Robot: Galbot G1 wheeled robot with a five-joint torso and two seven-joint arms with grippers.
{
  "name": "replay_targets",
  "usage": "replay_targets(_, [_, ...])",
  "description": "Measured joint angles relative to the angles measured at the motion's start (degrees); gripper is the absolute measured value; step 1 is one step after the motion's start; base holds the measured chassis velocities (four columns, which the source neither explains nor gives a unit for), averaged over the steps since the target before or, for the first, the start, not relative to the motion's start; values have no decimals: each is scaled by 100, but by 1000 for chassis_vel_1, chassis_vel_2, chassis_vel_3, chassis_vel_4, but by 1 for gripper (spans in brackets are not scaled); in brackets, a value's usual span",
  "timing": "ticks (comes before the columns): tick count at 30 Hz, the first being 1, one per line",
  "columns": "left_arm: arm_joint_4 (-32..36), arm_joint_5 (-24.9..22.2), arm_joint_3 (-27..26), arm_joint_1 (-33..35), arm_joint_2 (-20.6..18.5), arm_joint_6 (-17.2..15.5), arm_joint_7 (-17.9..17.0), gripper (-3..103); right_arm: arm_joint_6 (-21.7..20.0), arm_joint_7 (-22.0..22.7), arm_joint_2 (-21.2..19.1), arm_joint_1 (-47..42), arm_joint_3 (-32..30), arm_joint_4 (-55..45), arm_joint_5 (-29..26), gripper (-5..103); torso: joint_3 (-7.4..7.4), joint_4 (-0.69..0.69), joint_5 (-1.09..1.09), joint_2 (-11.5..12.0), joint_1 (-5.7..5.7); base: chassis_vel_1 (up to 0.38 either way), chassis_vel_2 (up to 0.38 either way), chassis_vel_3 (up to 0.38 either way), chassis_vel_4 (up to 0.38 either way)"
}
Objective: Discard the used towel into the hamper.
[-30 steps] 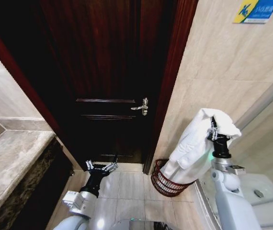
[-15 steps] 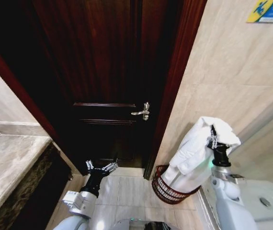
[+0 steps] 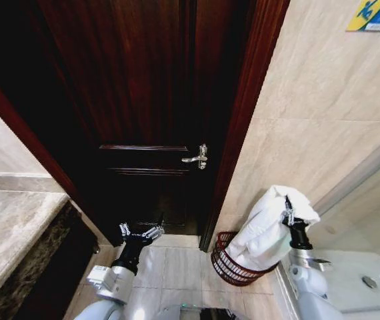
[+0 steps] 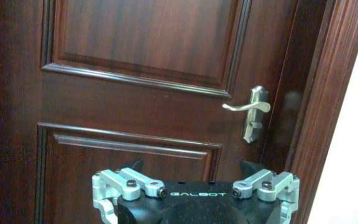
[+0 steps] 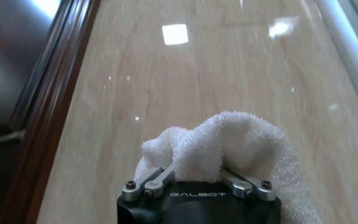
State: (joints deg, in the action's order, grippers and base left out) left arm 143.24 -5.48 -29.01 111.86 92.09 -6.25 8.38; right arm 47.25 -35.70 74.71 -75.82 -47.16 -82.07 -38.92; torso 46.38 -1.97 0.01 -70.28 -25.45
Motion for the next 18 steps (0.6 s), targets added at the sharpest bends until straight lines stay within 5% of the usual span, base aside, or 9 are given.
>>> replay_targets(18, [0,0,0,0,0,0,0,100,-5,-275,201,357,159,1054,87,11,0,0,-1,0,-1,0,0,0,0])
